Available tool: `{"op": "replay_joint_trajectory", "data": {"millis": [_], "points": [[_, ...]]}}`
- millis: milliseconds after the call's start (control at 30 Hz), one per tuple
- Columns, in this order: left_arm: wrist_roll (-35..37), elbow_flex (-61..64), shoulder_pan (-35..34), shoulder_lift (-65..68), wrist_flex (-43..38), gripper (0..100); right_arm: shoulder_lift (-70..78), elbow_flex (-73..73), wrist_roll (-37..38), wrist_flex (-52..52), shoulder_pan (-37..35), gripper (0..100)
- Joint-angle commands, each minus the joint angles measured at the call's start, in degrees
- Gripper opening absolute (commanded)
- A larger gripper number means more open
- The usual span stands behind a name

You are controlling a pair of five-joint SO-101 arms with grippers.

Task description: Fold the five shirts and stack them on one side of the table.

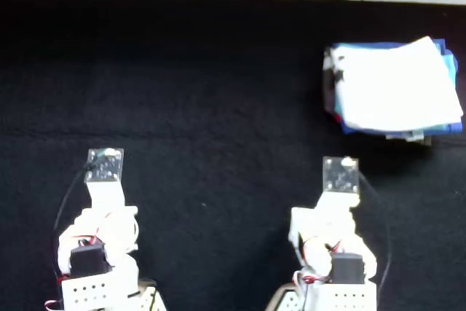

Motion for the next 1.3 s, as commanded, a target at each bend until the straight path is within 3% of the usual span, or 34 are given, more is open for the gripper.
{"op": "replay_joint_trajectory", "data": {"millis": [0, 133, 333, 1267], "points": [[0.3, 1.0, 0.8, 0.2, -0.3, 1, -0.5, 7.8, 0.4, -0.3, -0.4, 0.6], [0.3, 1.0, 2.2, -0.1, -0.3, 1, -0.5, 7.8, 0.4, -0.3, -0.4, 0.6], [0.3, 1.0, 12.7, -0.2, -0.3, 1, -0.5, 7.8, 0.4, -0.3, -0.4, 0.6], [0.3, 1.0, 11.1, 0.2, -0.4, 1, -0.7, 7.8, 0.6, -0.2, 1.1, 0.6]]}}
